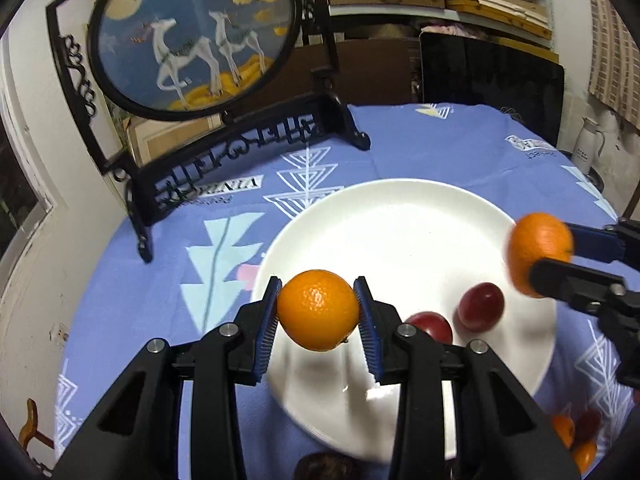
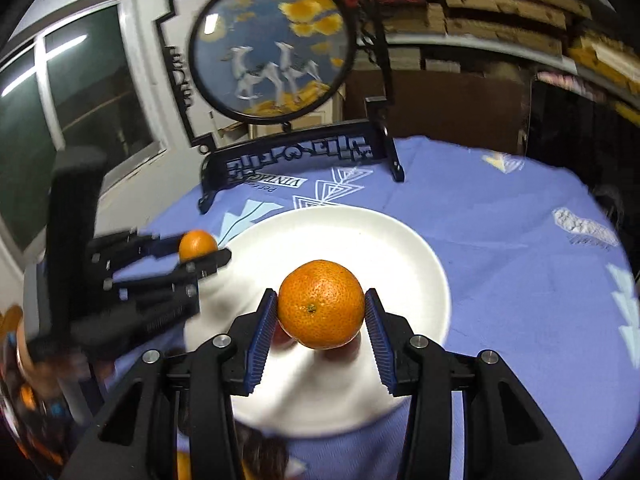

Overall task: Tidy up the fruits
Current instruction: 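Carry both citrus fruits onto the white plate and release them, then grasp a dark brown fruit with the right gripper while the left gripper grasps a yellow citrus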

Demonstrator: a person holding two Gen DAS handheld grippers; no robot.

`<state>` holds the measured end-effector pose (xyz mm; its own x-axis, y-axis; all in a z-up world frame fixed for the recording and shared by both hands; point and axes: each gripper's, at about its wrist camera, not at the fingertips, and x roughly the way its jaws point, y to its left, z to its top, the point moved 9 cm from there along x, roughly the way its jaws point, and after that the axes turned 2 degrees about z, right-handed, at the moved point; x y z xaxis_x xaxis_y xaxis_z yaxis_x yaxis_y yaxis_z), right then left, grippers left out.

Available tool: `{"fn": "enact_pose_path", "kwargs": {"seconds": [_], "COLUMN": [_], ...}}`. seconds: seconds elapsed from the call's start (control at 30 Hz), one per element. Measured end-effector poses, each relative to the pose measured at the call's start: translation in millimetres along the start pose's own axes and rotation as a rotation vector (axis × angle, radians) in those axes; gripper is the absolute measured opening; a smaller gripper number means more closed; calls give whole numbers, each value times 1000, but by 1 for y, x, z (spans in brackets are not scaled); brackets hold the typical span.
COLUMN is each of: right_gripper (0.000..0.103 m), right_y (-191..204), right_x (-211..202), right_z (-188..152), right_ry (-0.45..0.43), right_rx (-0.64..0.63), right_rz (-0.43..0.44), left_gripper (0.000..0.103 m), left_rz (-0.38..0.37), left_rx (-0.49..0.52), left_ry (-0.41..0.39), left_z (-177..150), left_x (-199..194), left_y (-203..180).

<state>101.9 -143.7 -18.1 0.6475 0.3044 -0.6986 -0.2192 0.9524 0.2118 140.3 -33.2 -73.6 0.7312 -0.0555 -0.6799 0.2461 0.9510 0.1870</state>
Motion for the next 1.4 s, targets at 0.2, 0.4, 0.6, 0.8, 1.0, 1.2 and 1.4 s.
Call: {"fn": "enact_pose_path", "kwargs": {"seconds": [0.2,0.4,0.6,0.8,1.0,1.2,1.4], "right_gripper": [45,45,48,67,73,73,73], "right_y": [-13,-17,-23,-29,-36,-26,7], "right_x": [44,55,61,38,6,-42,-100], "right_z": [-1,5,9,8,-13,-54,-119], "right_ry": [60,59,58,27,41,54,83], "right_rx": [39,59,74,102,135,89,-88], "right_rz": [-10,0,-13,-2,1,-11,-72], "left_gripper": [36,36,40,72,79,81,87], "left_rz": [3,3,5,12,17,-25,-42], "left_rx": [6,-4,-9,6,12,-32,-24], "left_ry": [44,54,59,22,5,-4,-13], "left_z": [-11,-13,-14,-12,-14,-35,-70], "left_x": [25,32,36,28,15,-17,-60], "left_y": [-4,0,0,-3,-6,-1,5]}}
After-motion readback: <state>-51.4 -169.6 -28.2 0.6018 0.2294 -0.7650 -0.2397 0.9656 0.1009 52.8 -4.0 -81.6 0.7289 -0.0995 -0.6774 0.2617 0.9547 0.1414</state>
